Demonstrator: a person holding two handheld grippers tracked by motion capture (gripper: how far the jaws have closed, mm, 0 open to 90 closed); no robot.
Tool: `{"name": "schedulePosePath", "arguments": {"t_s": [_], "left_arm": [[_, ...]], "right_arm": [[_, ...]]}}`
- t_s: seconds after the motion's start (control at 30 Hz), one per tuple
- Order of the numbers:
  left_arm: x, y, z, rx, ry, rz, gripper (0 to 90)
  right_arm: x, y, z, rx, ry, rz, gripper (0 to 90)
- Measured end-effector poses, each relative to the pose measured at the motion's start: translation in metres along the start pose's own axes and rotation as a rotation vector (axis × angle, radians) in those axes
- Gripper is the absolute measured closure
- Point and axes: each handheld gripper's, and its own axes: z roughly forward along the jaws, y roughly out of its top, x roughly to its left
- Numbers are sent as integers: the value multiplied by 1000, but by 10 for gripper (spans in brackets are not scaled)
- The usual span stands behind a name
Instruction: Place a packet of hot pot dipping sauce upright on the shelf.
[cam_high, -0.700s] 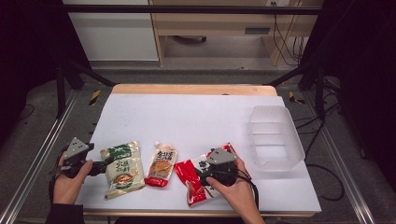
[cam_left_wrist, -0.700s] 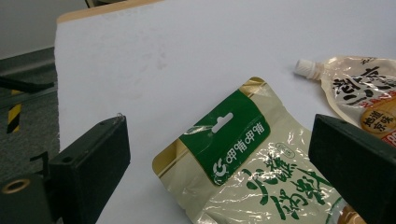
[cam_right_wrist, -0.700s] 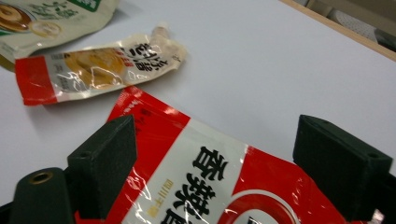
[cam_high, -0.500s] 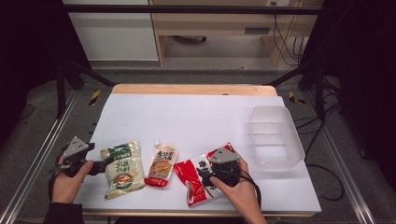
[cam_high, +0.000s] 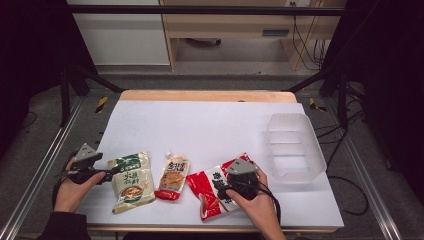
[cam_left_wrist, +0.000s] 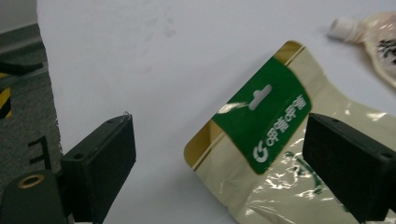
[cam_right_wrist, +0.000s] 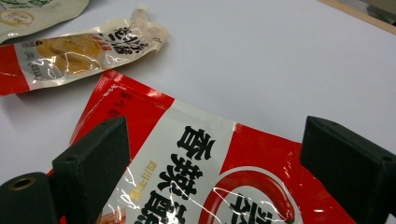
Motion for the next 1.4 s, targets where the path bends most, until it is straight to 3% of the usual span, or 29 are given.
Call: {"name": "schedulePosePath", "arguments": {"t_s": [0.2,0.33,0.4,0.53,0.63,0.77,0.93,1.13,1.2,1.23,1.37,1.4], "left_arm": [[1,-2,8,55,-38,10,138],[-2,-2,11,64,-51,25,167],[-5,-2,12,79,-77,49,194],[-7,-2,11,89,-91,53,268],[-6,-2,1,63,-101,54,341],[-11,-4,-12,33,-167,57,419],[-13,-7,-16,53,-236,72,477],[-13,-8,-5,83,-197,107,515],[-14,-7,-4,86,-185,113,567],[-14,-6,-3,96,-164,108,642],[-12,-5,-3,95,-150,113,776],[-9,-5,-4,103,-136,100,818]], "right_arm": [[5,0,4,25,17,-36,92],[8,0,5,32,25,-60,92],[9,1,5,34,28,-65,92],[10,1,5,37,29,-69,92],[9,1,5,36,29,-70,93],[8,1,4,36,25,-69,94],[8,1,5,40,28,-67,94],[9,0,6,48,32,-78,94],[9,0,6,50,30,-79,93],[10,0,7,51,31,-79,93],[9,0,7,52,31,-83,93],[9,0,7,54,30,-83,93]]}}
